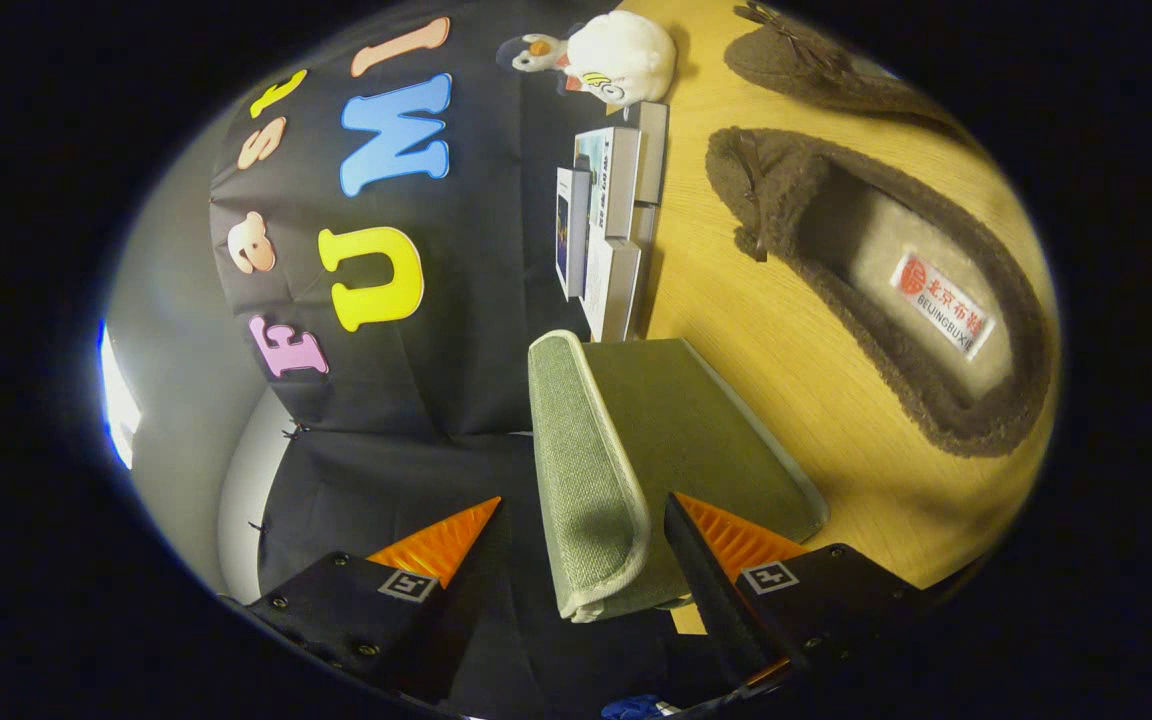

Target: Open the storage box then place both shoes into the box .Put the left shoe in first, then the right shoe, with the right side of both shoes facing outward in a uniform manner.

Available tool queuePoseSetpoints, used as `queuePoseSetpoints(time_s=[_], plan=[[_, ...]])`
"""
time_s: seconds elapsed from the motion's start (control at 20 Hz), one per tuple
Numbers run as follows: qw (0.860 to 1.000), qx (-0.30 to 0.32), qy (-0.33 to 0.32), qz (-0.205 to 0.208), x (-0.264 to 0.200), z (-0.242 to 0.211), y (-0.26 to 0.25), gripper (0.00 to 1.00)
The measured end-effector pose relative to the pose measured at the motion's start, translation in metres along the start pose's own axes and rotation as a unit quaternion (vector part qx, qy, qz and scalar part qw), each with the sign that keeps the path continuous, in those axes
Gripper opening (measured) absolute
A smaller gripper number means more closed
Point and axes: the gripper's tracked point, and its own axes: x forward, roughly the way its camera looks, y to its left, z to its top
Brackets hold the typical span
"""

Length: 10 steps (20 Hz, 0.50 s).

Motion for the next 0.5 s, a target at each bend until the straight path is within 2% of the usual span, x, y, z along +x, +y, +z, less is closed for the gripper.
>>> queuePoseSetpoints(time_s=[0.1, 0.15, 0.2, 0.4, 0.5], plan=[[1.000, 0.005, 0.011, 0.005, 0.002, -0.005, 0.002, 0.95], [1.000, 0.008, 0.009, 0.000, 0.003, -0.004, -0.002, 0.80], [1.000, 0.011, 0.013, 0.001, 0.005, -0.004, -0.002, 0.72], [1.000, 0.012, 0.023, -0.002, 0.007, -0.004, -0.005, 0.72], [1.000, 0.028, 0.003, -0.002, 0.010, 0.009, -0.008, 0.35]])
